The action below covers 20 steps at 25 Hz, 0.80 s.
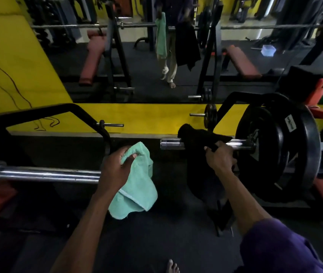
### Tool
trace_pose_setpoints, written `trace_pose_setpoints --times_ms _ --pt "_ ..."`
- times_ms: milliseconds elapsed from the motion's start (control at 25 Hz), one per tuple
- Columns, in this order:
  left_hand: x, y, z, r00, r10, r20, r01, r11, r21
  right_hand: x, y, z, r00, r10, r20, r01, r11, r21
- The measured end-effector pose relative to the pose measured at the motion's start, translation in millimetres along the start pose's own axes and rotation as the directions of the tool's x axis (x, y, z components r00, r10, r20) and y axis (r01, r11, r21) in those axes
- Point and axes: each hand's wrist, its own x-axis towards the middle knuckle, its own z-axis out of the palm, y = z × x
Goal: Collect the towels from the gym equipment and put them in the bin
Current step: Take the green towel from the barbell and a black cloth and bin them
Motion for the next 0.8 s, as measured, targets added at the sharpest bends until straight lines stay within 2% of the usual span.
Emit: trace_pose_setpoints --times_ms 120,200,280,320,400,440,520,600,640,720,800 --pt "-28.6 4.1 -14.9 1.0 0.008 -0.023 -0.008 1.0 -0.014 -14.9 11.7 -6.3 0.999 0.035 0.017 -0.038 0.952 0.302" --pt "-54.4 4.4 -27.1 0.999 -0.001 -0.039 0.0 1.0 -0.02 -36.9 14.9 -12.9 0.996 0.076 0.038 -0.084 0.85 0.52" --pt "-77.2 2.6 -37.7 0.998 -0.026 -0.056 0.026 1.0 -0.012 -57.6 14.5 -17.8 0.981 0.097 0.168 -0.187 0.701 0.688" --pt "-89.3 1.8 -42.5 0.997 -0.031 -0.072 0.031 1.0 -0.005 -68.8 13.9 -21.2 0.971 0.085 0.223 -0.218 0.691 0.689" --pt "-116.1 2.5 -52.4 0.994 -0.017 -0.108 0.018 1.0 0.014 -91.7 10.2 -30.1 0.971 0.025 0.239 -0.157 0.817 0.555" --pt "-133.0 1.0 -57.2 0.991 -0.025 -0.13 0.026 1.0 0.012 -106.4 6.5 -34.5 0.969 -0.043 0.242 -0.07 0.895 0.441" --pt "-172.3 -3.2 -67.8 0.983 -0.068 -0.171 0.07 0.998 0.006 -141.6 1.8 -36.4 0.957 -0.145 0.252 0.129 0.988 0.079" --pt "-210.2 -5.5 -79.2 0.975 -0.092 -0.204 0.098 0.995 0.021 -180.8 -3.3 -32.3 0.937 -0.284 0.201 0.33 0.91 -0.252" --pt "-227.0 -6.4 -85.3 0.968 -0.107 -0.228 0.115 0.993 0.024 -199.1 -7.2 -29.0 0.906 -0.379 0.19 0.422 0.851 -0.314" --pt "-255.8 -5.5 -97.8 0.951 -0.147 -0.273 0.155 0.988 0.009 -227.3 -13.6 -21.3 0.786 -0.571 0.235 0.617 0.735 -0.281" --pt "-284.7 -2.4 -108.7 0.923 -0.184 -0.339 0.201 0.979 0.017 -246.5 -16.4 -14.1 0.63 -0.703 0.331 0.775 0.601 -0.196"
